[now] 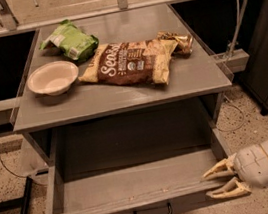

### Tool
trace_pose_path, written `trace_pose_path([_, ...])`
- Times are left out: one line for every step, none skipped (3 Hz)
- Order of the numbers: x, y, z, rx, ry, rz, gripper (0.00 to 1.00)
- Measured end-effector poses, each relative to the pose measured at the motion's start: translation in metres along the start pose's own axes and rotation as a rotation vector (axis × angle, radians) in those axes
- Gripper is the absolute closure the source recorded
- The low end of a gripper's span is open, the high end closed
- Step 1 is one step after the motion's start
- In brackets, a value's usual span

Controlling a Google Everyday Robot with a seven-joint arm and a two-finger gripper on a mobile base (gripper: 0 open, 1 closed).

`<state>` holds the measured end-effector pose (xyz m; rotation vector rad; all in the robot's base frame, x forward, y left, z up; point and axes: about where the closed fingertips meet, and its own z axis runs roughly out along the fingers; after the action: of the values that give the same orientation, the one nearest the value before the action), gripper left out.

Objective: Open top drawer

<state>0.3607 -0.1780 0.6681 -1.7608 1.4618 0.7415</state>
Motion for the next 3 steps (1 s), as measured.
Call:
trace_pose_path([-0.004,0.001,-0.002,0.000,0.000,0.000,1.00])
trace_pose_path([-0.003,0.013,-0.003,0.000,-0.001,-0.002,1.00])
trace_pose_path([-0.003,0.013,-0.003,0.000,-0.001,-0.002,0.81])
